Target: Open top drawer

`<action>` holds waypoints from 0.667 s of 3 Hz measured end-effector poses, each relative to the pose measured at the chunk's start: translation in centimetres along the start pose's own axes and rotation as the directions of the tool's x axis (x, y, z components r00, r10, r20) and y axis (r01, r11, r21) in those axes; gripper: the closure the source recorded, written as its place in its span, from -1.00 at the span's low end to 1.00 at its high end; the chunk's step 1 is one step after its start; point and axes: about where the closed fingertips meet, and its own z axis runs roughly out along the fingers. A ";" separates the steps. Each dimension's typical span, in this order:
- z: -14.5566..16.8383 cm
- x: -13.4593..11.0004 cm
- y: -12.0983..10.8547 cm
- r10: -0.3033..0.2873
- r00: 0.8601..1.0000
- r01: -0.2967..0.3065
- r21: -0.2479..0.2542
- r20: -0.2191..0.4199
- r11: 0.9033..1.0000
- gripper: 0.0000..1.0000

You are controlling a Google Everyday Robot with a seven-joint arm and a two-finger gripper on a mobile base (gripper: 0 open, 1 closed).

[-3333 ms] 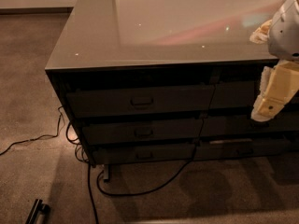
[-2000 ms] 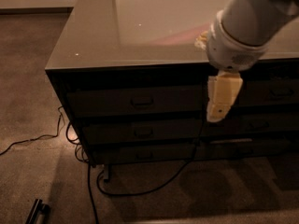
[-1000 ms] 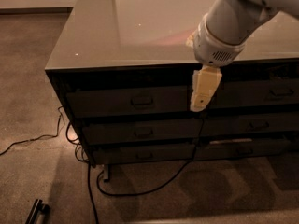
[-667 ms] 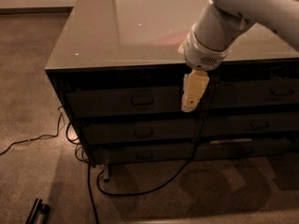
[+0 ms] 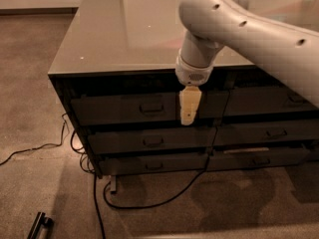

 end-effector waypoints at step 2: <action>4.4 -0.2 -1.9 -0.007 0.997 0.001 -0.068 -0.083 0.998 -1.00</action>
Offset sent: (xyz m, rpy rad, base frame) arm 0.0224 0.0050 -0.0310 -0.0725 0.0527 -0.0048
